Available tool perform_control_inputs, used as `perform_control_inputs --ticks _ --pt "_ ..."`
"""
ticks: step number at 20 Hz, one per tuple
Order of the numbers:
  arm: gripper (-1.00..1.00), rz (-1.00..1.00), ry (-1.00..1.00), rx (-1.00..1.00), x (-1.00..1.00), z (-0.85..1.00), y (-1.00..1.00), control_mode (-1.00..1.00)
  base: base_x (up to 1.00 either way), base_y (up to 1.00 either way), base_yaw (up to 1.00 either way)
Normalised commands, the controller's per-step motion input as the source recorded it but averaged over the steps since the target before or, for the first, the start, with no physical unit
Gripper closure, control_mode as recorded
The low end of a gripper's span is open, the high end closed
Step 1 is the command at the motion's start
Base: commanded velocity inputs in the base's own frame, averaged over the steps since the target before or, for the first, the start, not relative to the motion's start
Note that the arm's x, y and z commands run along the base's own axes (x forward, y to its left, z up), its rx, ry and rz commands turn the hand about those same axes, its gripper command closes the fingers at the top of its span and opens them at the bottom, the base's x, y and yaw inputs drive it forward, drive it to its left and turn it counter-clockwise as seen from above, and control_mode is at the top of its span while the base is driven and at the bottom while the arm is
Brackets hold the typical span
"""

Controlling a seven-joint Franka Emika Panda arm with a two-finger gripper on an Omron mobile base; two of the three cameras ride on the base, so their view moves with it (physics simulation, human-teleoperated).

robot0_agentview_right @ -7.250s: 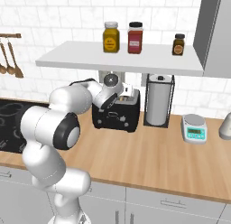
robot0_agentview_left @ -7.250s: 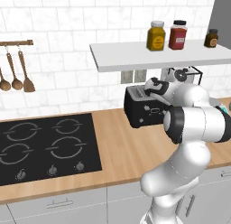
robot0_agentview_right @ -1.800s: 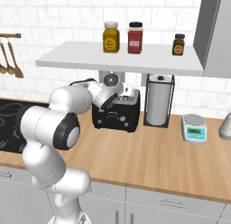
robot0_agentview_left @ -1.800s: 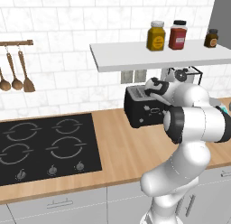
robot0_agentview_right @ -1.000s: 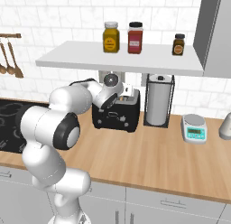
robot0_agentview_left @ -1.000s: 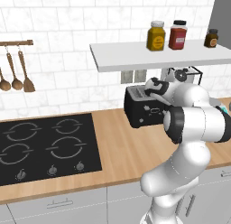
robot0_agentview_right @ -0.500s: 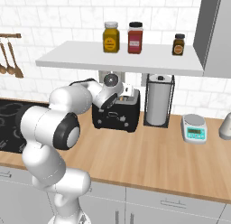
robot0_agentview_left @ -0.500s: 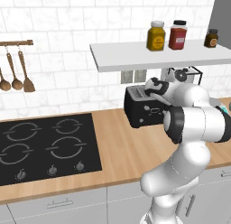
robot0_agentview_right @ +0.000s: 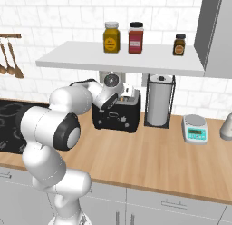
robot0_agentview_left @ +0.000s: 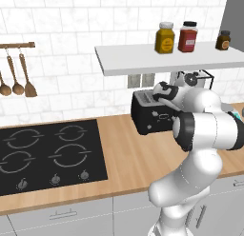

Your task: Start the toaster. Once the lever pops up, take the bread to the plate on the dining counter.

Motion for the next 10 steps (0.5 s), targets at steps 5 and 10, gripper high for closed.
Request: perform_control_inputs --ticks 5,10 --pt "-1.00 0.00 0.00 0.00 0.00 0.00 0.00 -1.00 0.00 0.00 0.00" --pt "-1.00 0.00 0.00 0.00 0.00 0.00 0.00 -1.00 0.00 0.00 0.00"
